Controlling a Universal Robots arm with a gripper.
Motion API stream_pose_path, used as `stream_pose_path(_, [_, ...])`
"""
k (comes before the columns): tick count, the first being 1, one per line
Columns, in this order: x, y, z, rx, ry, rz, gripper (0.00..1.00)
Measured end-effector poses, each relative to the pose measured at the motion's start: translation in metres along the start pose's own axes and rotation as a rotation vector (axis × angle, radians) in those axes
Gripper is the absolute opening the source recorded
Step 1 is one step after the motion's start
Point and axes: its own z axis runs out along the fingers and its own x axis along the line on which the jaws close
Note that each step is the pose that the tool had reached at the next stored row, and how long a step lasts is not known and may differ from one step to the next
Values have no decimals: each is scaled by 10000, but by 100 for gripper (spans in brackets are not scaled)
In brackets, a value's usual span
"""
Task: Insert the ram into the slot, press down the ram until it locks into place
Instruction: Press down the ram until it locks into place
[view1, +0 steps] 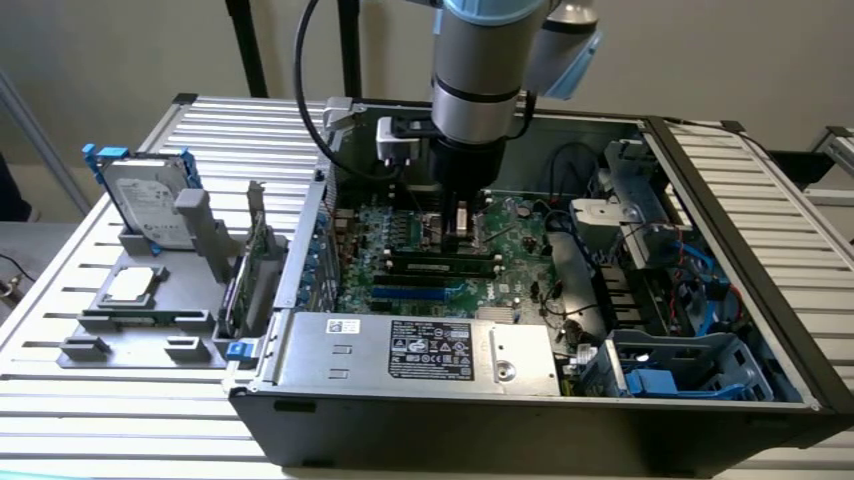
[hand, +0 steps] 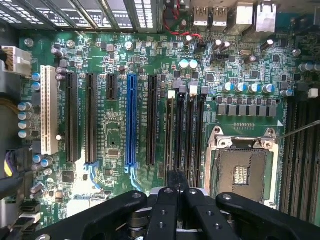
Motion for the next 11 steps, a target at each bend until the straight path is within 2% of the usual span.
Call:
stream_pose_path(4, [-2,1,-95,-1,1,0,10])
stream_pose_path(7, [-2,1,-96,1,-5,-1,10])
stream_pose_path(9, [-2,1,-97,0,-44,0,10])
stream_pose_path(11, [-2,1,-97,0,-50,0,10])
